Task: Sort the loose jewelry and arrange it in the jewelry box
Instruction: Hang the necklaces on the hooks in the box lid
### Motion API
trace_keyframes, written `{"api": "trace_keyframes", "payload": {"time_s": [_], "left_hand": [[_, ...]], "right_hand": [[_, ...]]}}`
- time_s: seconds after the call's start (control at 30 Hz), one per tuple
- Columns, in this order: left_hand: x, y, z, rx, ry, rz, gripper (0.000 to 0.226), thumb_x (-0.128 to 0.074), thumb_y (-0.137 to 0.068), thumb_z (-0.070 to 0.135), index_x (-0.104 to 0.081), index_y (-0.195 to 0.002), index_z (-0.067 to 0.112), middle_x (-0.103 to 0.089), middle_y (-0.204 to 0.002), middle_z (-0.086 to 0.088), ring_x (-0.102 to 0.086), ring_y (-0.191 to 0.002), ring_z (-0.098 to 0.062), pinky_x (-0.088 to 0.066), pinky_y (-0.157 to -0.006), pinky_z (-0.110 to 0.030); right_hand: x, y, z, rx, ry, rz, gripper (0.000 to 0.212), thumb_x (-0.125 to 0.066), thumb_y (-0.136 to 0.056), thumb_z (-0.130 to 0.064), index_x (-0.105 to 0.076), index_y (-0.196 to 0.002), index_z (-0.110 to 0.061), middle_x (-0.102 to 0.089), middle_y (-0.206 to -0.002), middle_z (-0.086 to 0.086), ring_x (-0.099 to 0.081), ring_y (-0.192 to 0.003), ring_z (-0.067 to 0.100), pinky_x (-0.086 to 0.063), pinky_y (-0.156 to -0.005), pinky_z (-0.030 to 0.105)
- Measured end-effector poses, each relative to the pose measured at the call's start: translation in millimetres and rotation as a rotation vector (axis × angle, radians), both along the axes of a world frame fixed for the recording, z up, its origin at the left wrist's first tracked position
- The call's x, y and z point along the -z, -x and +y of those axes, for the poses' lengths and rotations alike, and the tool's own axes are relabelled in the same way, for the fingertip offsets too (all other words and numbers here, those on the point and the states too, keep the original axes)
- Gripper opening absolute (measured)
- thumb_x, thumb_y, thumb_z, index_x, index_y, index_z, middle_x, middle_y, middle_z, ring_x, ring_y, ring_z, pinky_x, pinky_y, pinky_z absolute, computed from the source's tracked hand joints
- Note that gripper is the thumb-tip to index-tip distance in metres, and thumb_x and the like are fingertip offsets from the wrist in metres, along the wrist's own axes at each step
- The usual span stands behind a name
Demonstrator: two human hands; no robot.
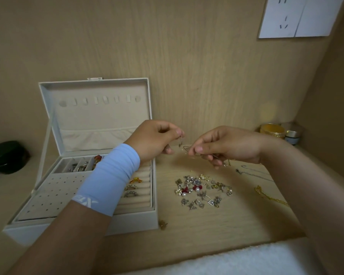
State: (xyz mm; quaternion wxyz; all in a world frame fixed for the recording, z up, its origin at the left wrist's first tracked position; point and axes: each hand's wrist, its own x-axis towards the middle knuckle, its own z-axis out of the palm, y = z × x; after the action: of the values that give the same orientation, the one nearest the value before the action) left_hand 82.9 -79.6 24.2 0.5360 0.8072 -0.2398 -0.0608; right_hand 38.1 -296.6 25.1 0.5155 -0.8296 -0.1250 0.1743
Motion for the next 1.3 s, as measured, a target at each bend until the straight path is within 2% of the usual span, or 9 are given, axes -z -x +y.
{"api": "trace_keyframes", "payload": {"time_s": [0.1, 0.33, 0.5, 0.67, 0.77, 0.93, 1.0, 1.17, 1.3], "left_hand": [[1, 2, -6, -0.018, 0.081, 0.079, 0.017, -0.059, -0.097, 0.017, -0.072, -0.086, 0.014, -0.070, -0.088, 0.000, -0.056, -0.051, -0.012, -0.061, -0.078, -0.041], [-10, 1, -7, -0.090, 0.193, 0.203, 0.022, -0.049, -0.099, 0.017, -0.060, -0.081, 0.013, -0.061, -0.070, -0.001, -0.049, -0.052, -0.017, -0.044, -0.044, -0.018], [-10, -1, -7, -0.056, 0.343, 0.231, 0.026, -0.045, -0.099, 0.016, -0.056, -0.075, 0.014, -0.057, -0.056, 0.003, -0.052, -0.057, -0.016, -0.042, -0.064, -0.026], [-10, 3, -17, 0.134, 0.516, 0.275, 0.027, -0.041, -0.102, 0.014, -0.056, -0.080, 0.011, -0.067, -0.071, -0.002, -0.064, -0.071, -0.017, -0.055, -0.081, -0.030], [-15, 3, -23, 0.201, 0.563, 0.304, 0.025, -0.041, -0.103, 0.016, -0.056, -0.083, 0.011, -0.071, -0.082, -0.006, -0.067, -0.076, -0.019, -0.055, -0.089, -0.036], [-31, 0, -37, 0.186, 0.404, 0.252, 0.020, -0.044, -0.103, 0.020, -0.055, -0.089, 0.013, -0.059, -0.065, 0.001, -0.056, -0.055, -0.019, -0.053, -0.066, -0.032], [-38, -1, -42, 0.179, 0.272, 0.183, 0.019, -0.046, -0.103, 0.021, -0.057, -0.090, 0.013, -0.056, -0.063, 0.001, -0.052, -0.051, -0.019, -0.049, -0.061, -0.029], [-51, -5, -43, 0.137, 0.105, 0.091, 0.017, -0.051, -0.101, 0.020, -0.061, -0.090, 0.012, -0.046, -0.055, 0.004, -0.039, -0.045, -0.014, -0.050, -0.057, -0.027], [-49, -4, -28, 0.132, 0.012, 0.055, 0.019, -0.052, -0.101, 0.022, -0.063, -0.090, 0.012, -0.038, -0.055, 0.006, -0.034, -0.045, -0.012, -0.048, -0.058, -0.026]], "right_hand": [[2, -2, -1, 0.033, 0.045, -0.015, 0.018, -0.060, -0.098, -0.018, -0.075, -0.106, -0.011, -0.057, -0.070, 0.003, -0.051, -0.056, 0.014, -0.049, -0.056, 0.028], [9, -9, -6, 0.337, 0.108, -0.177, 0.019, -0.058, -0.099, -0.013, -0.076, -0.097, -0.007, -0.064, -0.070, 0.003, -0.055, -0.060, 0.017, -0.051, -0.058, 0.029], [20, -13, -11, 0.408, 0.197, -0.168, 0.020, -0.059, -0.099, -0.014, -0.076, -0.089, -0.009, -0.070, -0.076, 0.003, -0.063, -0.068, 0.018, -0.057, -0.065, 0.030], [19, -12, -11, 0.411, 0.255, -0.204, 0.016, -0.063, -0.095, -0.012, -0.077, -0.091, -0.005, -0.072, -0.077, 0.001, -0.064, -0.070, 0.011, -0.049, -0.056, 0.011], [14, -11, -11, 0.401, 0.177, -0.193, 0.015, -0.063, -0.095, -0.010, -0.075, -0.100, -0.002, -0.075, -0.089, 0.008, -0.067, -0.076, 0.012, -0.048, -0.058, 0.008], [2, -11, -8, 0.275, -0.285, -0.089, 0.043, -0.055, -0.089, -0.020, -0.059, -0.132, -0.014, -0.072, -0.119, 0.006, -0.069, -0.110, 0.020, -0.053, -0.092, 0.034], [-6, -8, -6, 0.179, -0.463, -0.092, 0.038, -0.044, -0.100, -0.014, -0.056, -0.135, -0.007, -0.073, -0.109, 0.008, -0.071, -0.100, 0.022, -0.053, -0.088, 0.034], [-10, -6, -8, 0.309, -0.347, -0.240, 0.017, -0.061, -0.098, -0.020, -0.073, -0.102, -0.009, -0.048, -0.064, -0.004, -0.047, -0.055, 0.013, -0.057, -0.085, 0.047], [-16, -1, -8, 0.361, -0.361, -0.263, 0.019, -0.056, -0.101, -0.023, -0.071, -0.095, -0.014, -0.039, -0.061, -0.005, -0.036, -0.048, 0.011, -0.049, -0.059, 0.030]]}}
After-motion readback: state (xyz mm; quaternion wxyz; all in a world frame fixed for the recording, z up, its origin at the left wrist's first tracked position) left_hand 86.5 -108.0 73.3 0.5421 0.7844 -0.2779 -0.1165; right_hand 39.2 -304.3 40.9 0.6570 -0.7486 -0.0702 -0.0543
